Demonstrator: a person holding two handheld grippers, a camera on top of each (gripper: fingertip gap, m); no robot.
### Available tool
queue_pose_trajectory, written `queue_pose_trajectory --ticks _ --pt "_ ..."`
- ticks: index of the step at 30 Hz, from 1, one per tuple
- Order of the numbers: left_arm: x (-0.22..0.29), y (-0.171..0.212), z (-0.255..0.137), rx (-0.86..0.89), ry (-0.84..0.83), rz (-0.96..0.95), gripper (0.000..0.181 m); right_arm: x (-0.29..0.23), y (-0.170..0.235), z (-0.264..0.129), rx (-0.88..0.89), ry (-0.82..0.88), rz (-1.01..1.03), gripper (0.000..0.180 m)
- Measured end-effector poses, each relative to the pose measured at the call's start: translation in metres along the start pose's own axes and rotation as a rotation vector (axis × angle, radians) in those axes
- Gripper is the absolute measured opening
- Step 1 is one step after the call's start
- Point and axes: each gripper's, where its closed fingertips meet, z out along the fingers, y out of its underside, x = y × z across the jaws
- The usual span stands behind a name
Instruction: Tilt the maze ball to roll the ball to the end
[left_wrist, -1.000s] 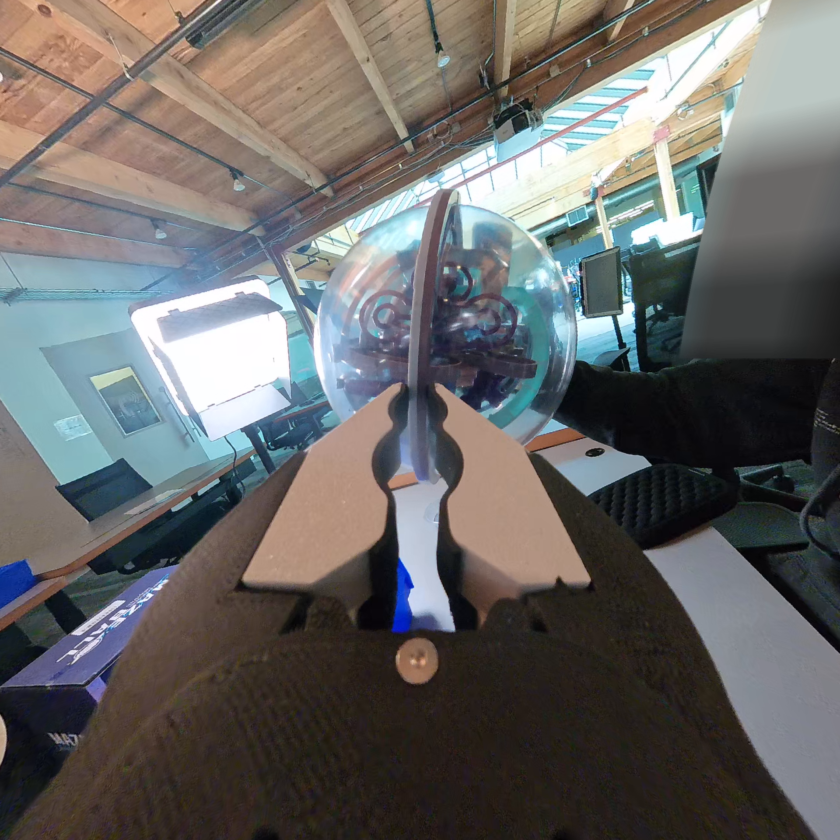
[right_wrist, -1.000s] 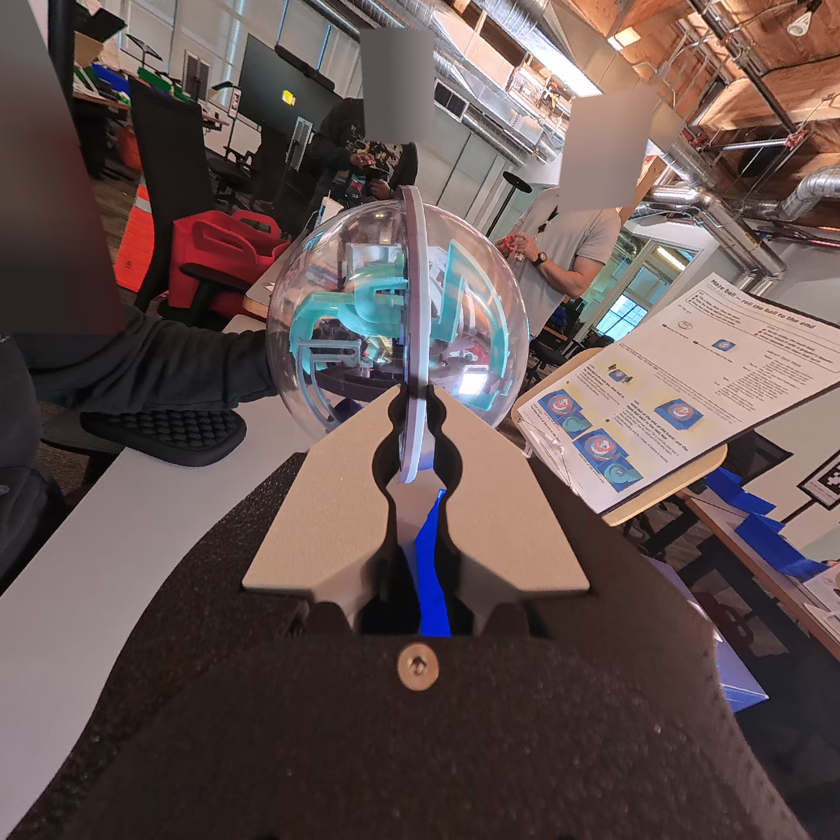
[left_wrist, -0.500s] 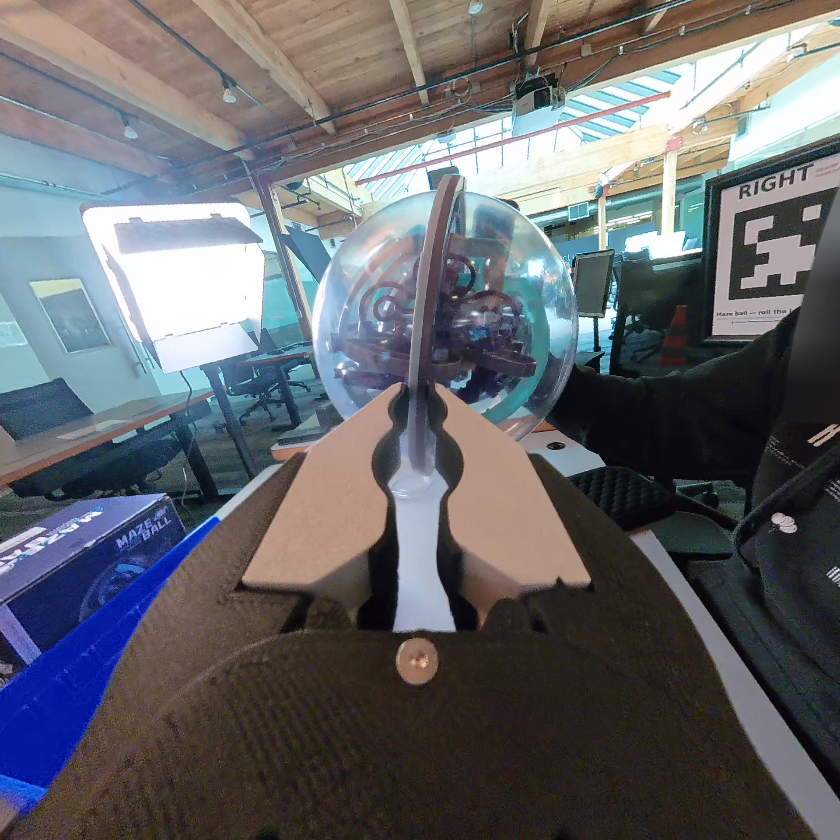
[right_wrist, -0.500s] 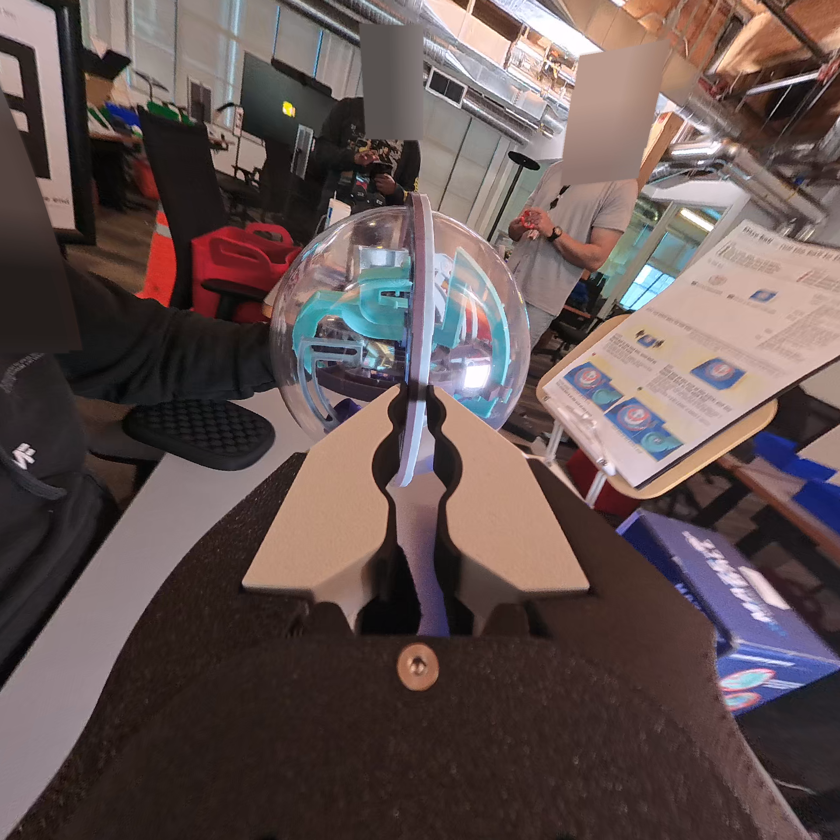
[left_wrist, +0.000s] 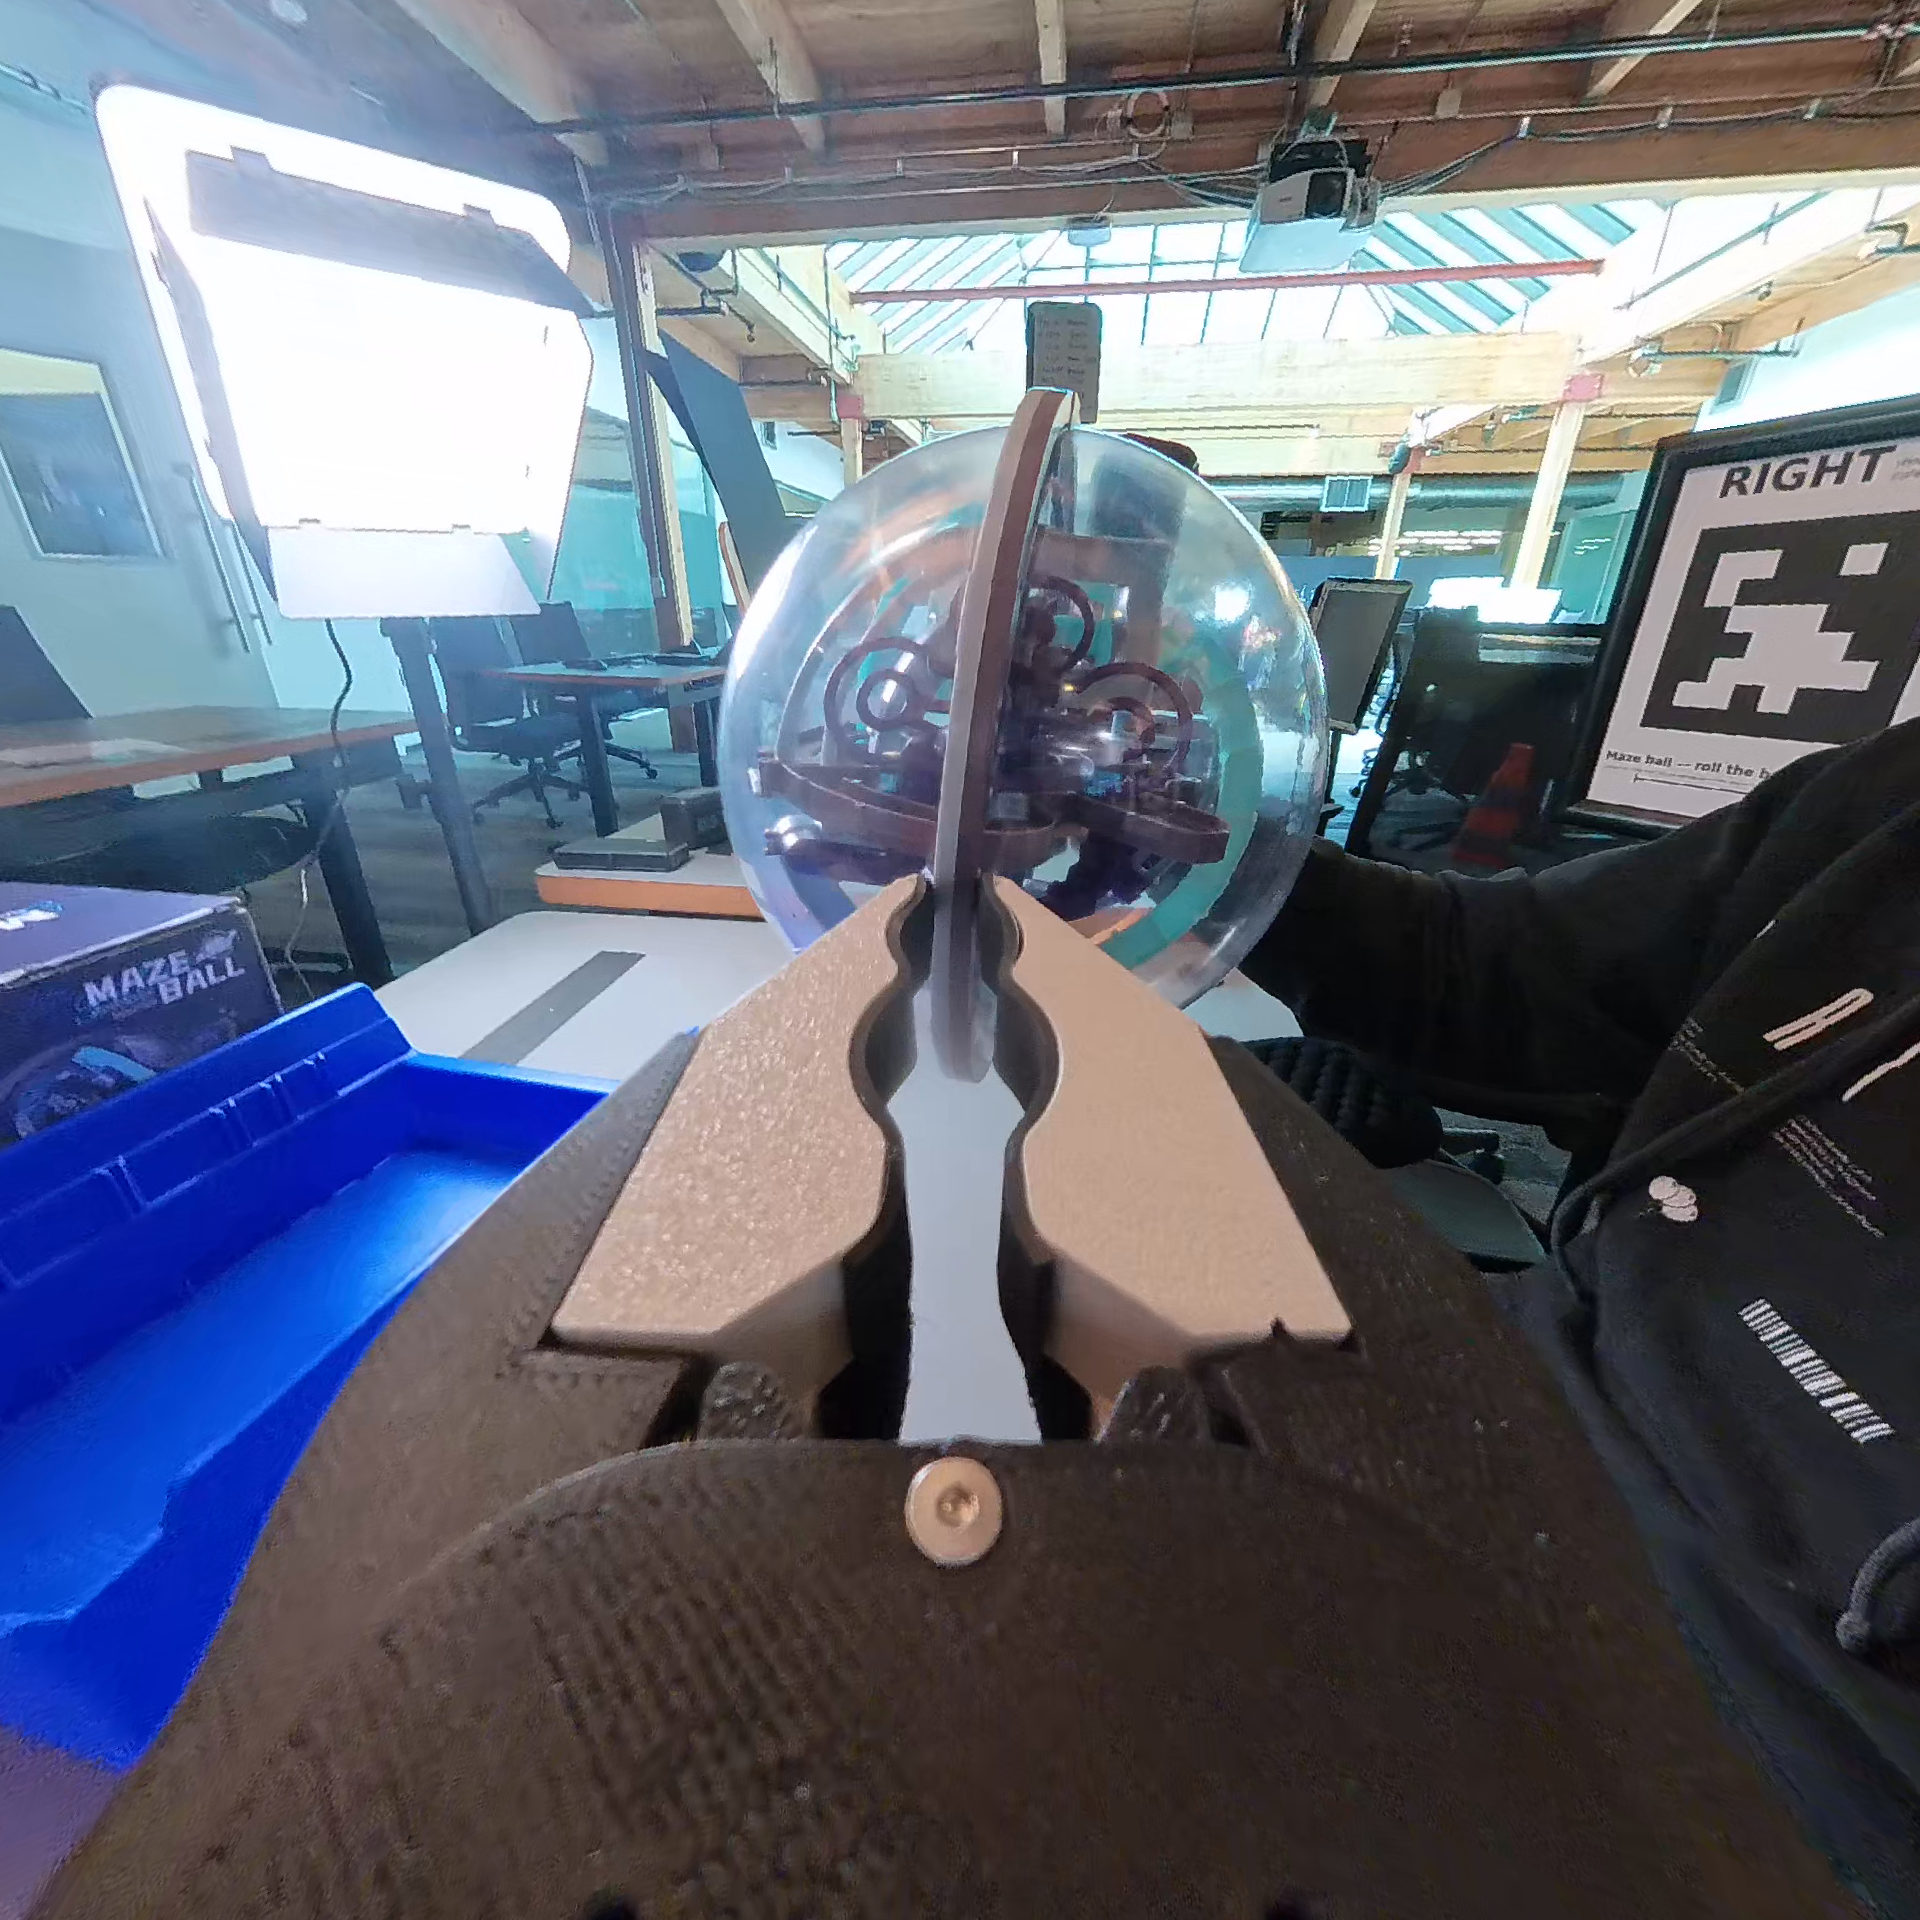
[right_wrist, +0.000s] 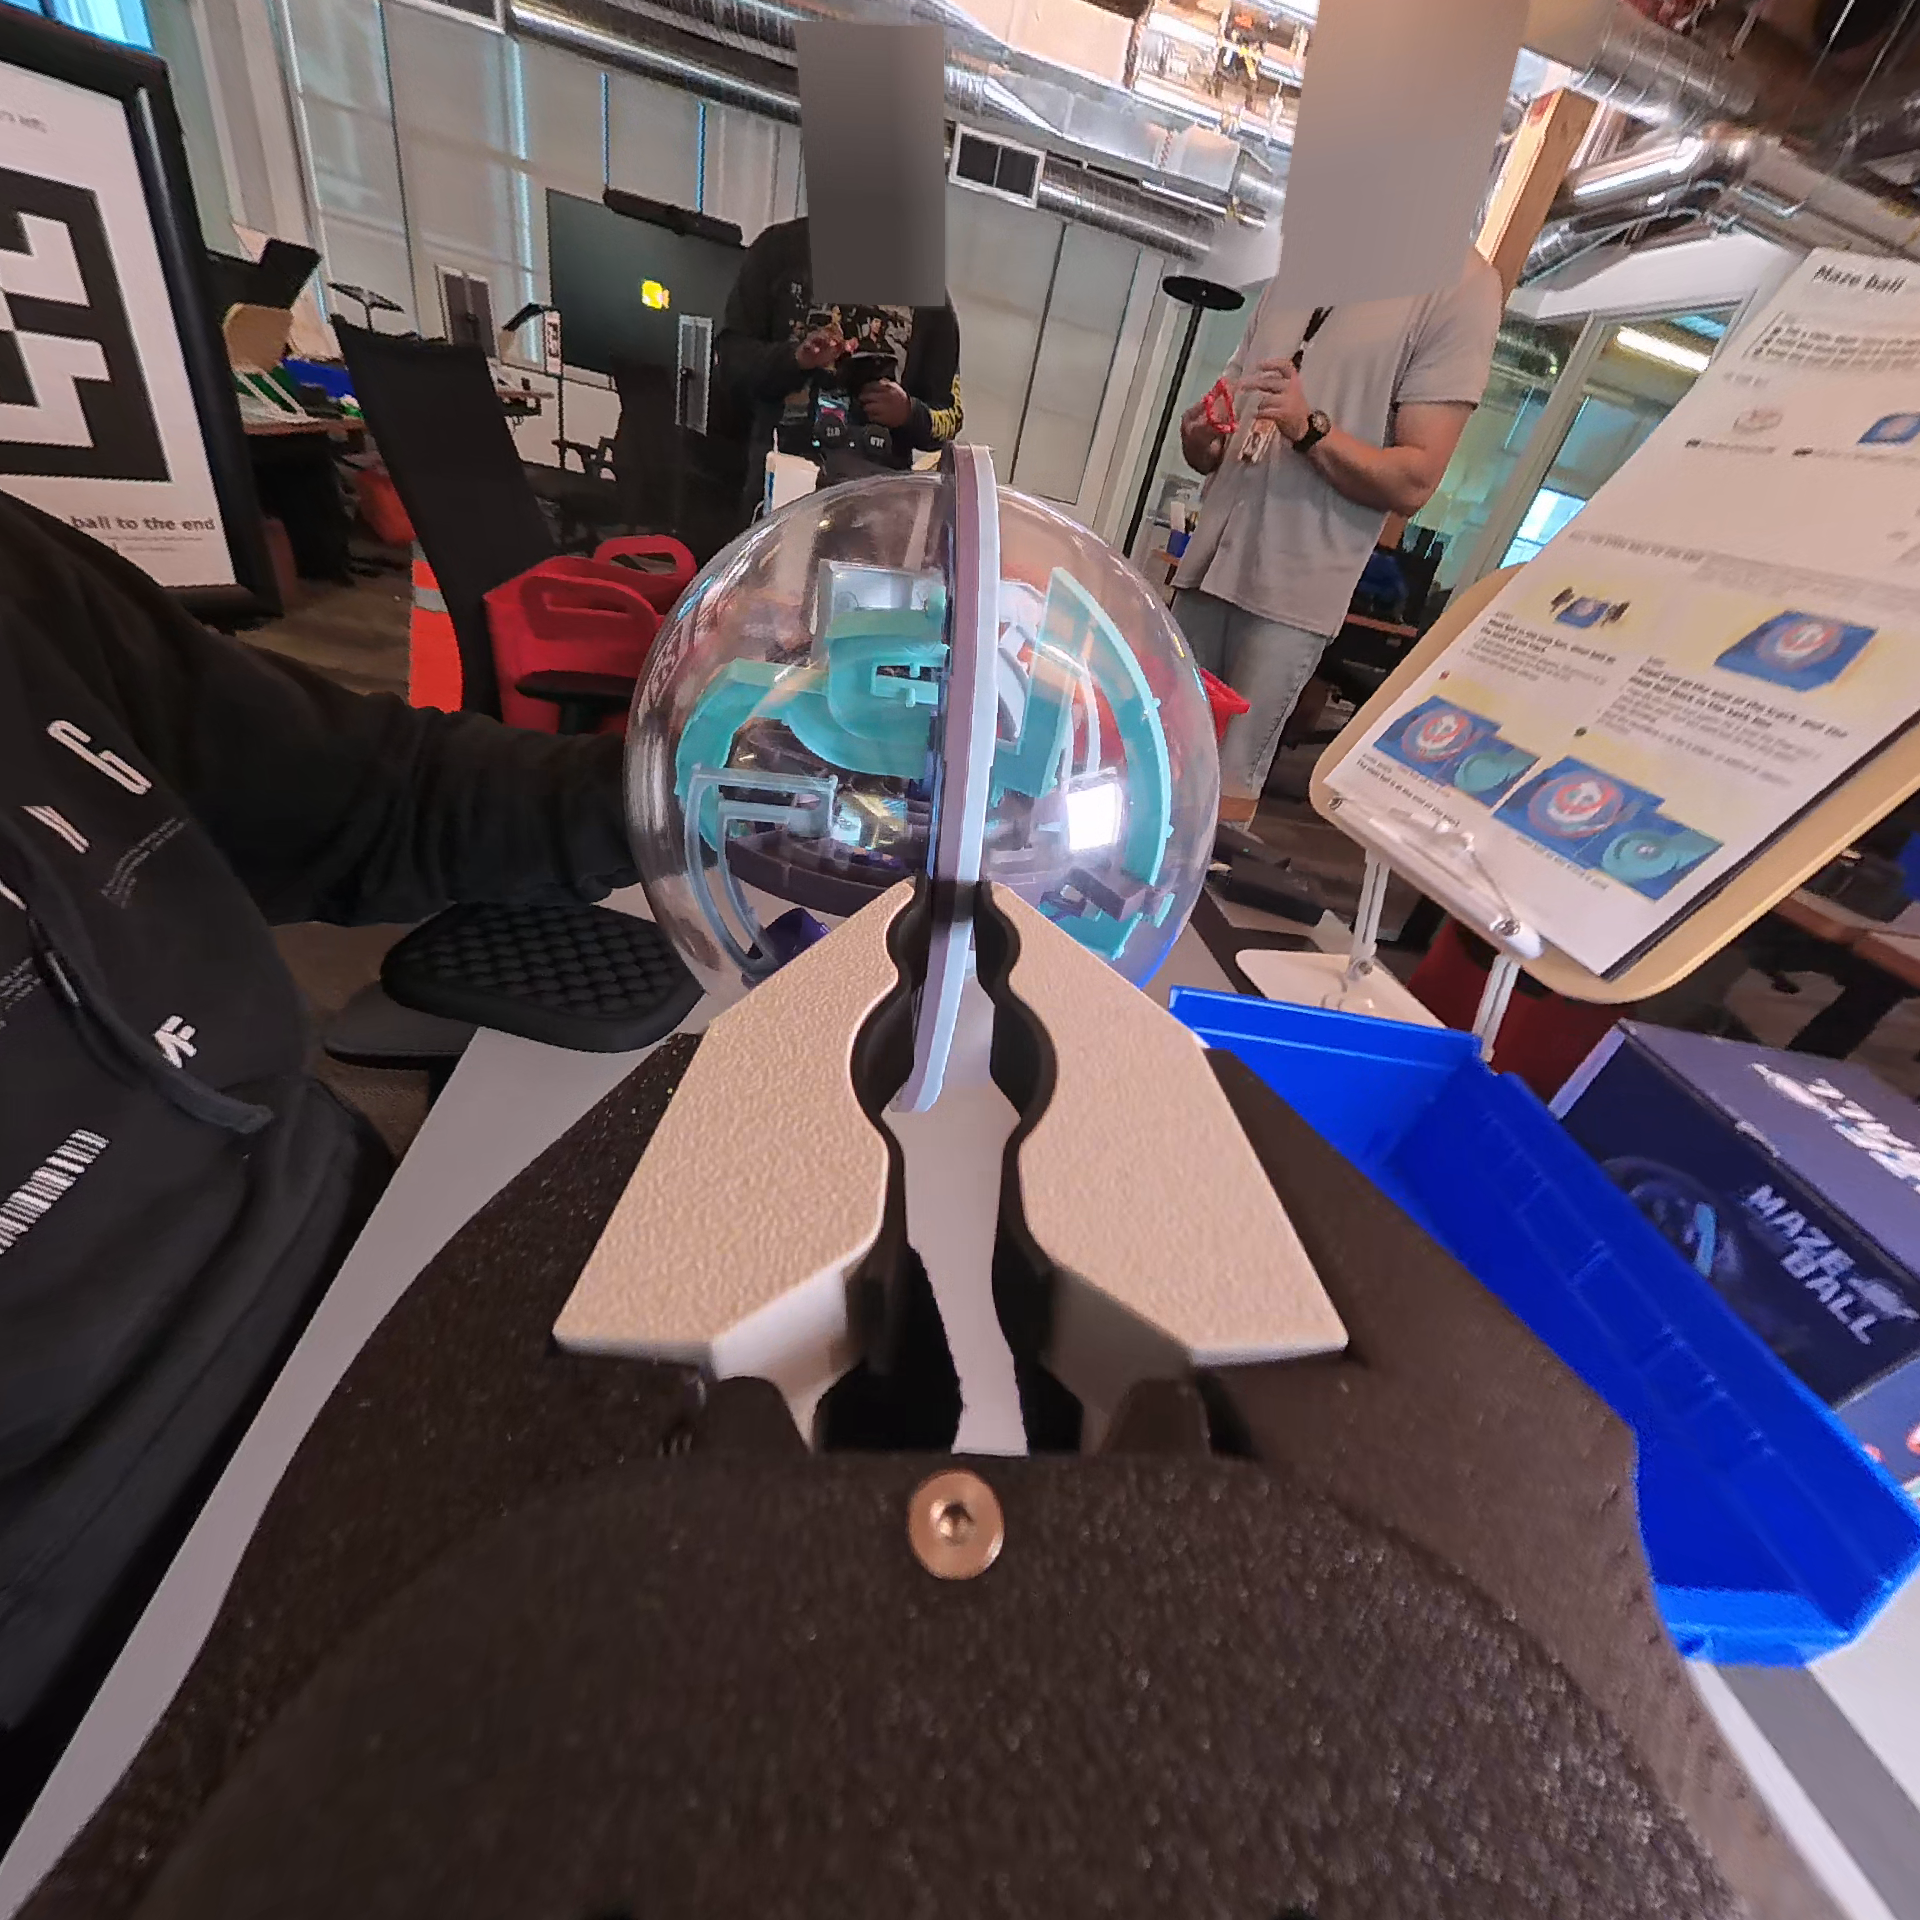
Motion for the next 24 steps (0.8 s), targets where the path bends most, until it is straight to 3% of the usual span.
queue_pose_trajectory --ticks 24 --pt "0.012 0.043 -0.01 -0.049 -0.002 -0.242 0.007 -0.019 0.04 -0.001 0.02 -0.031 0.221 0.006"
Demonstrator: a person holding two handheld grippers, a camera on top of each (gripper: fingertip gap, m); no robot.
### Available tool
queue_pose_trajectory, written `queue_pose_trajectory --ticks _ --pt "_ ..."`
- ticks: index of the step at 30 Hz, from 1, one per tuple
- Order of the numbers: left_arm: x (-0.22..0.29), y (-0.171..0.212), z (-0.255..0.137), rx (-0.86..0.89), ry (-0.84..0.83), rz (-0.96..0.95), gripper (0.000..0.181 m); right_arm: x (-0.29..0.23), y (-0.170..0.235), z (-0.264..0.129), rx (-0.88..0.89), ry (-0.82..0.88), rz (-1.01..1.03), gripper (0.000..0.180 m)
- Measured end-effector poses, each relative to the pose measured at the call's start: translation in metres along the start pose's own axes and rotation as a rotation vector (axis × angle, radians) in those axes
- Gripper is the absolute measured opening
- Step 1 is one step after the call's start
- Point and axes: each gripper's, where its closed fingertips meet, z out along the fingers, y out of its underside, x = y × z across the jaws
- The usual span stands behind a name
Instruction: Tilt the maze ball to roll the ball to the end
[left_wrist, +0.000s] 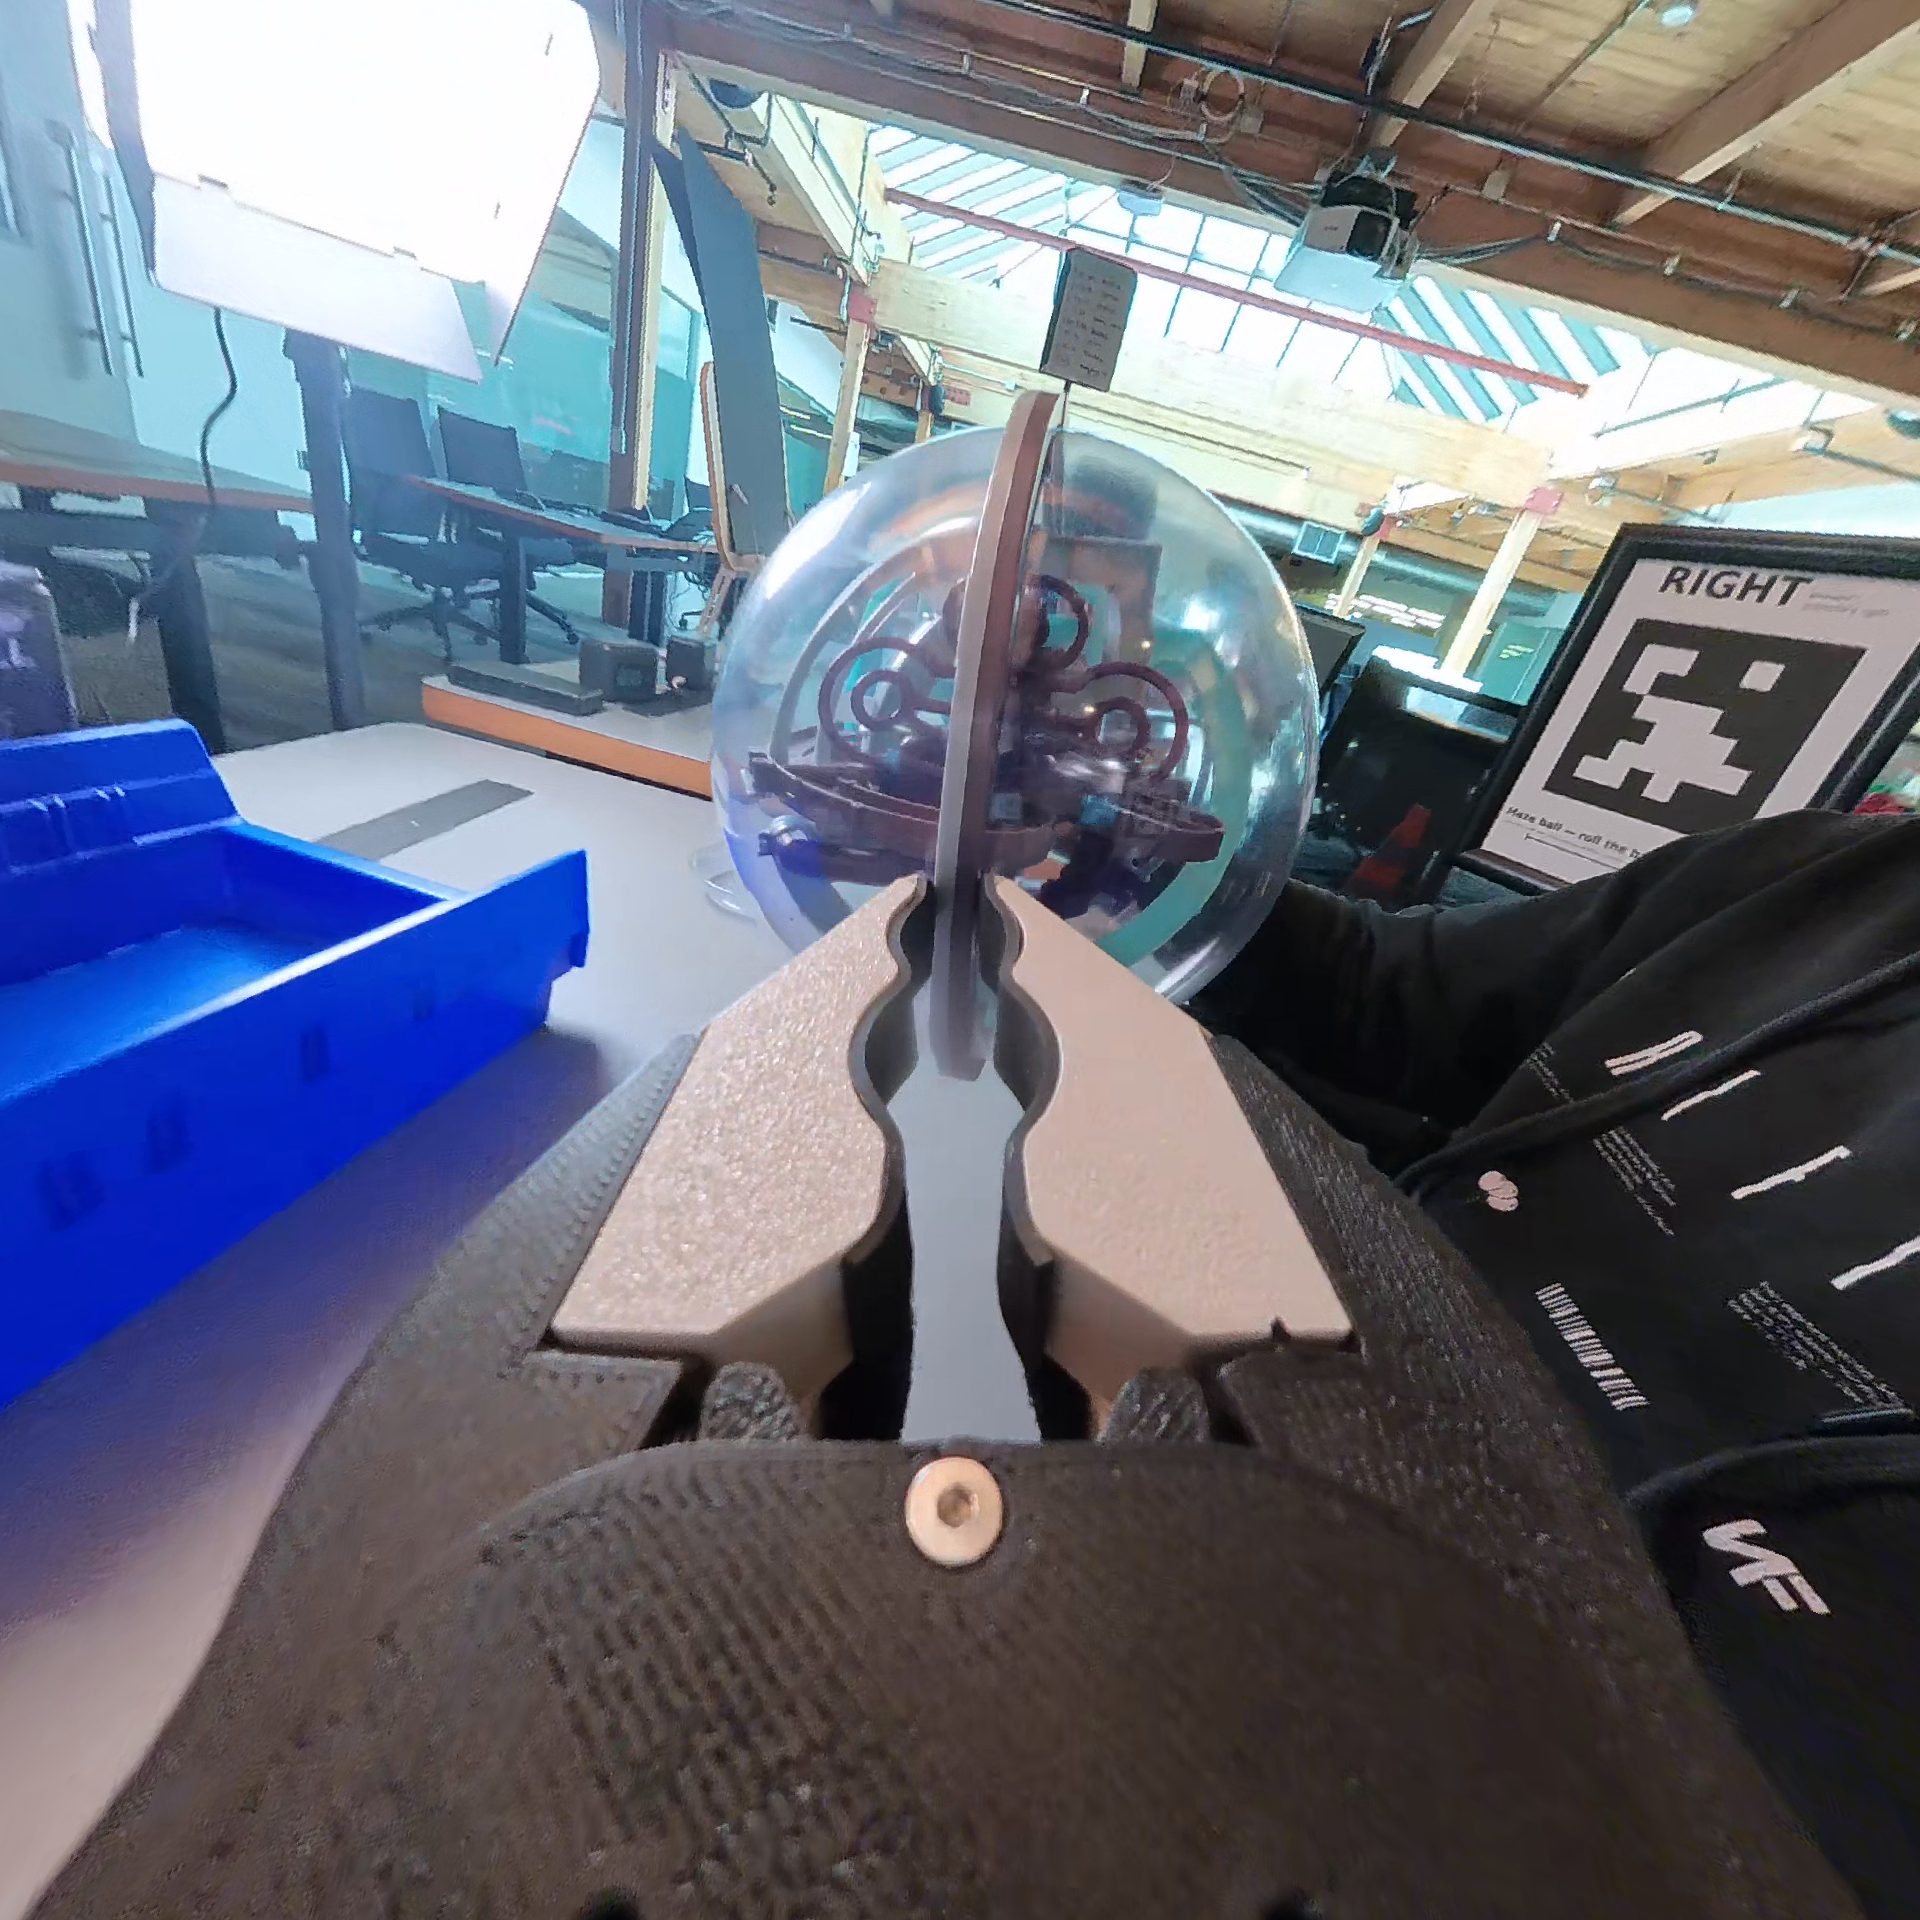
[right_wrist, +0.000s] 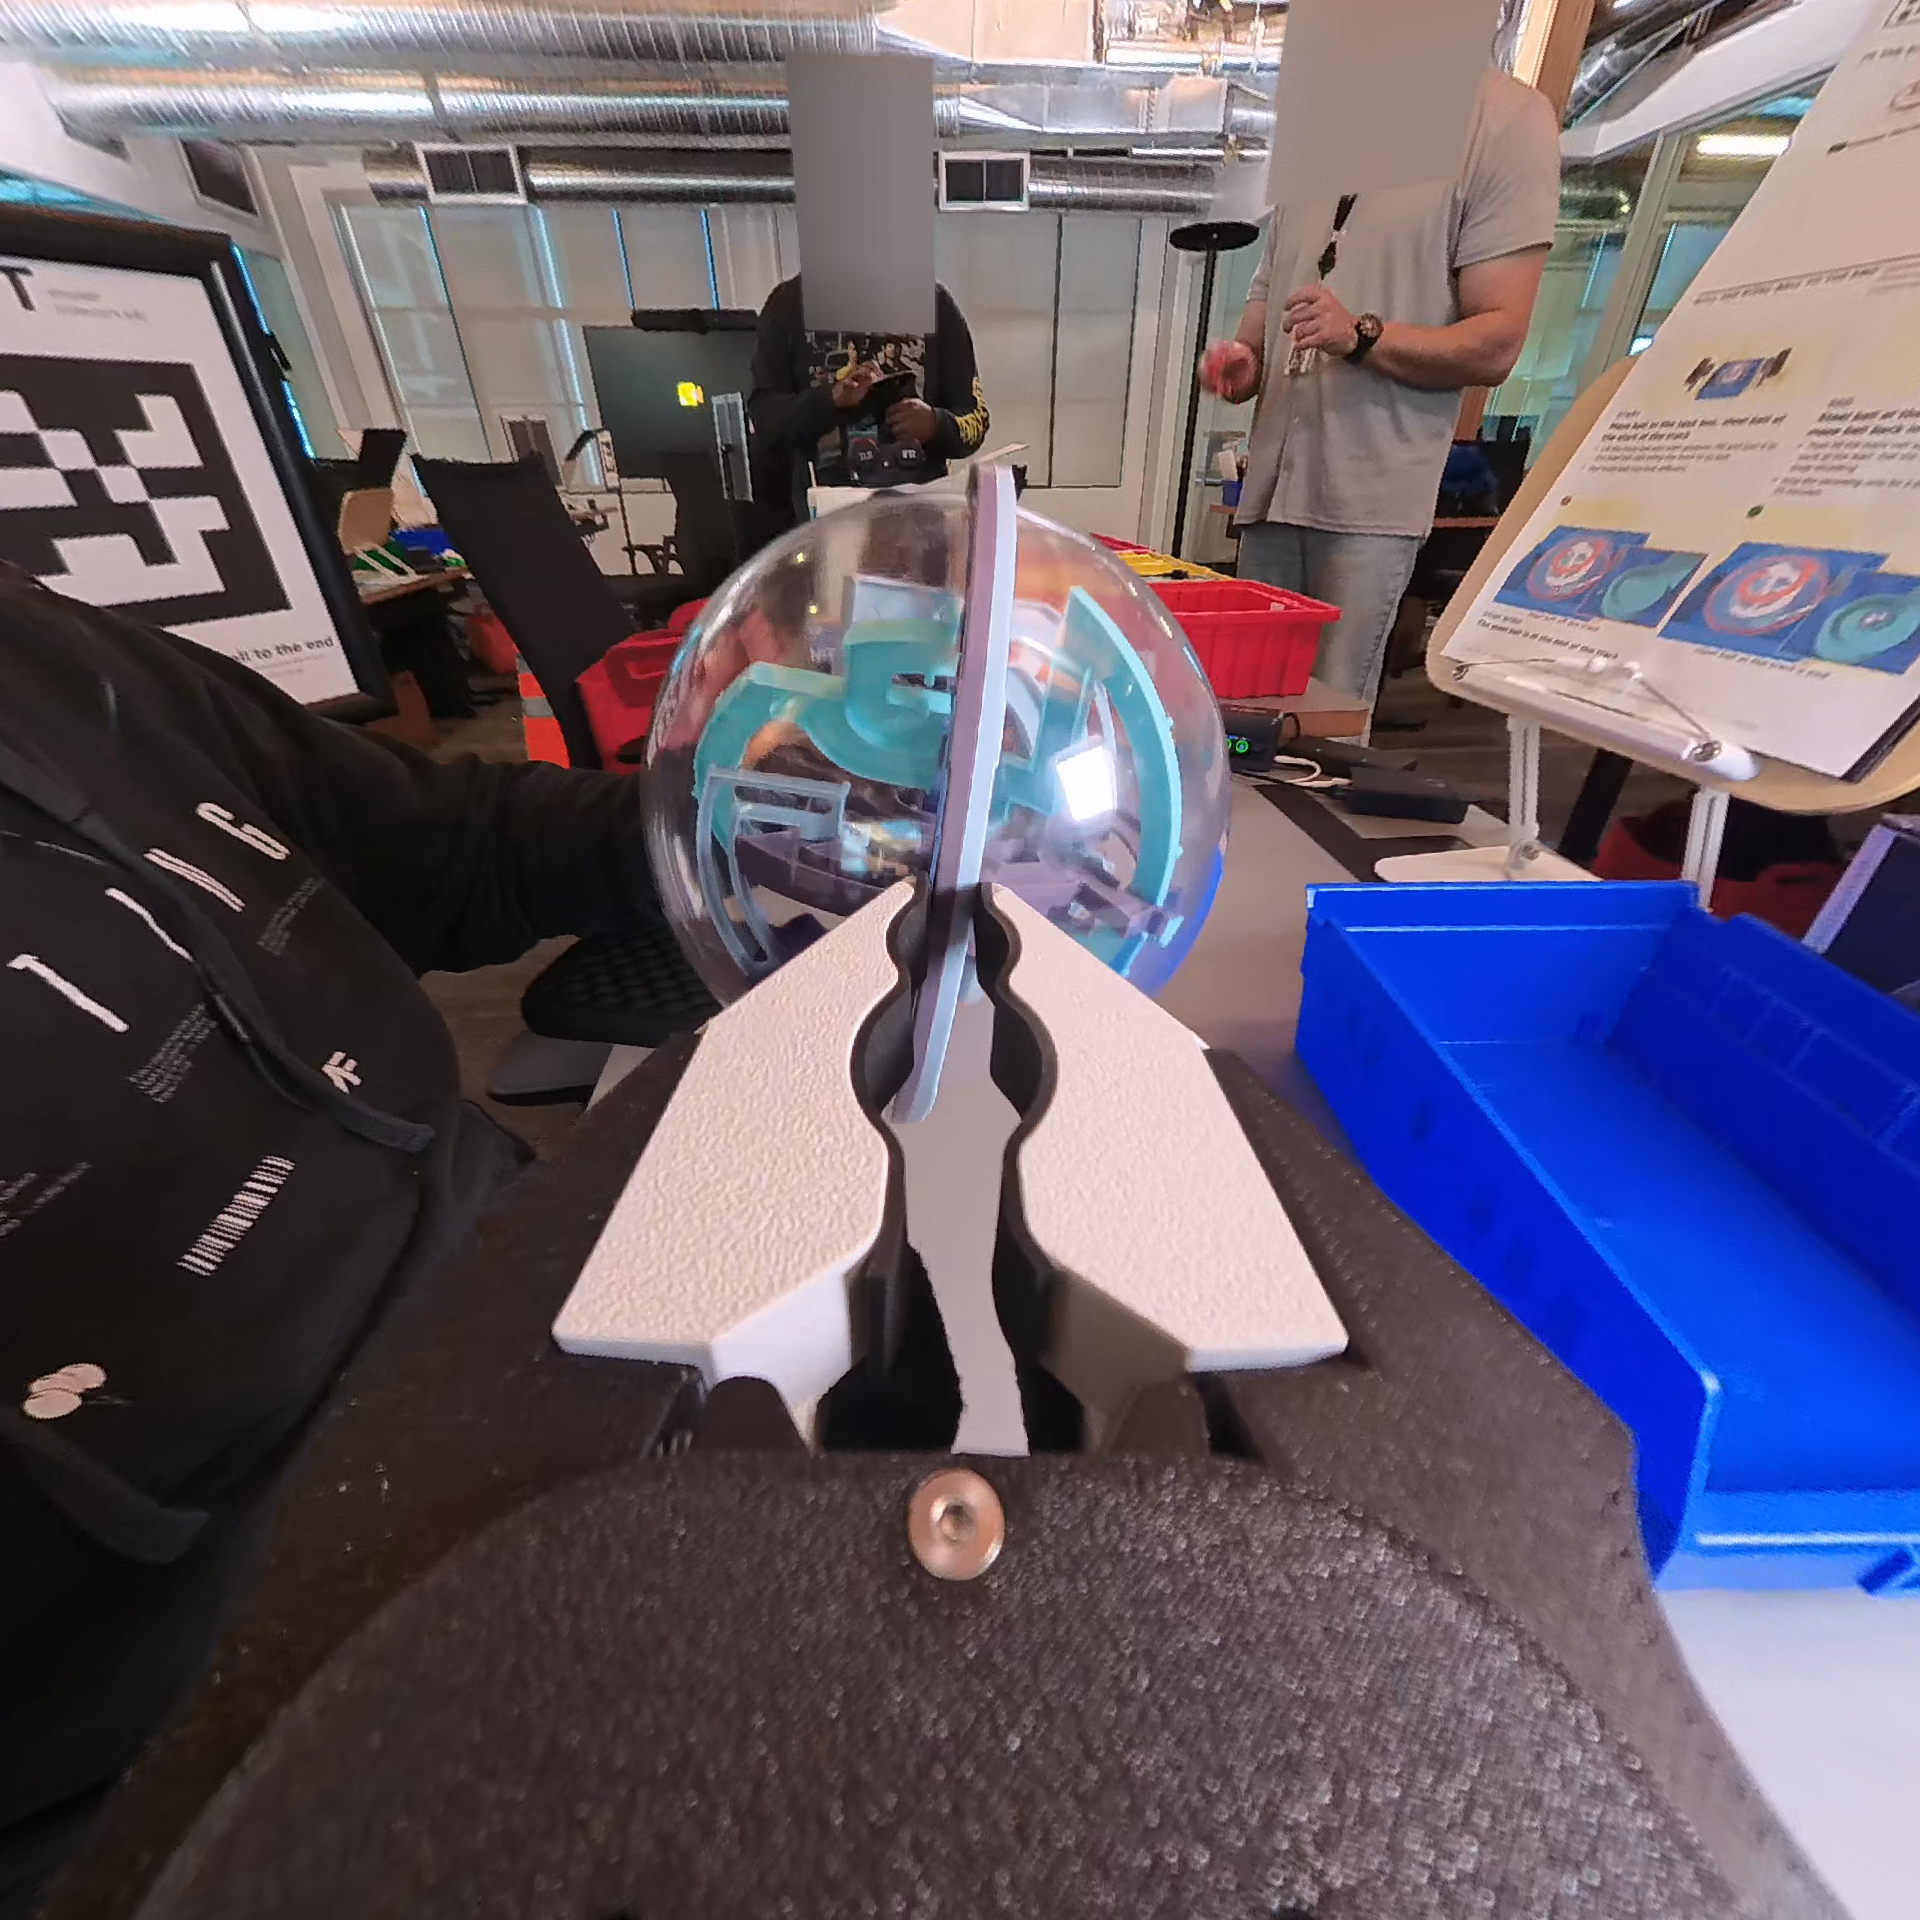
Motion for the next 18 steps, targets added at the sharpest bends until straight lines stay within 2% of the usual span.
queue_pose_trajectory --ticks 4,12,18 --pt "0.001 0.011 0.001 -0.007 0.004 -0.037 0.007 -0.001 0.005 -0.001 -0.013 0.004 0.019 0.006" --pt "0.004 0.001 -0.005 -0.009 -0.003 0.0 0.007 -0.002 0.018 0.003 -0.015 -0.004 0.05 0.006" --pt "0.002 0.008 -0.006 -0.022 -0.003 -0.023 0.007 -0.003 0.02 0.003 -0.018 -0.003 0.055 0.006"
